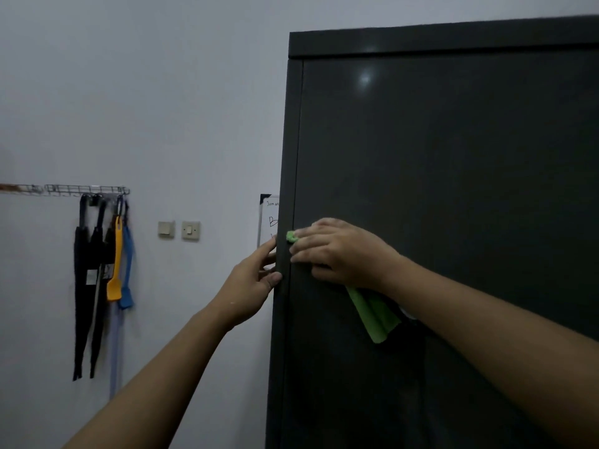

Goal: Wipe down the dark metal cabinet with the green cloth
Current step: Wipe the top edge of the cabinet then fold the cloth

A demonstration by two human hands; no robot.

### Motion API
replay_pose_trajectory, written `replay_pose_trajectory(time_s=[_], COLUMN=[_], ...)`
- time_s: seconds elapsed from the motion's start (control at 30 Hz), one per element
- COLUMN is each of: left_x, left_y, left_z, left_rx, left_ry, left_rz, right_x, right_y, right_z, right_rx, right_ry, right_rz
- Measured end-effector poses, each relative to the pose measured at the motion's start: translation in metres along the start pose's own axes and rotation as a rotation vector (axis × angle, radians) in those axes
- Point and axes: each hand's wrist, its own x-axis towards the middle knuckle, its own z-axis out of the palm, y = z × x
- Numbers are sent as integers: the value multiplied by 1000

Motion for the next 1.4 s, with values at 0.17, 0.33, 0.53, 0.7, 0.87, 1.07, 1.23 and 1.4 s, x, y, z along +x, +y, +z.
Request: replay_pose_trajectory(time_s=[0.17, 0.33, 0.53, 0.7, 0.87, 1.07, 1.23, 1.4], left_x=[-15, -24, -26, -43, -60, -81, -104, -141], left_y=[-11, -17, -22, -36, -51, -69, -76, -61], left_z=[5, 10, 13, 20, 30, 39, 47, 52], left_rx=[0, -31, -49, -155, -240, -258, -70, 286], left_ry=[-44, -40, -26, -49, -28, -33, -107, -114], left_rz=[-53, -89, -93, -121, -174, -206, -261, -398], right_x=[-32, -25, 3, -16, -45, -96, -133, -158], right_y=[-34, -20, 1, -30, -77, -140, -170, -181], right_z=[34, 37, 6, 31, 79, 141, 167, 165], right_rx=[-42, -156, -101, -41, -53, 1, 60, 353], right_ry=[-88, 51, 281, 172, 48, -172, -410, 102], right_rz=[-148, -166, 223, 188, 40, -144, -256, 130])
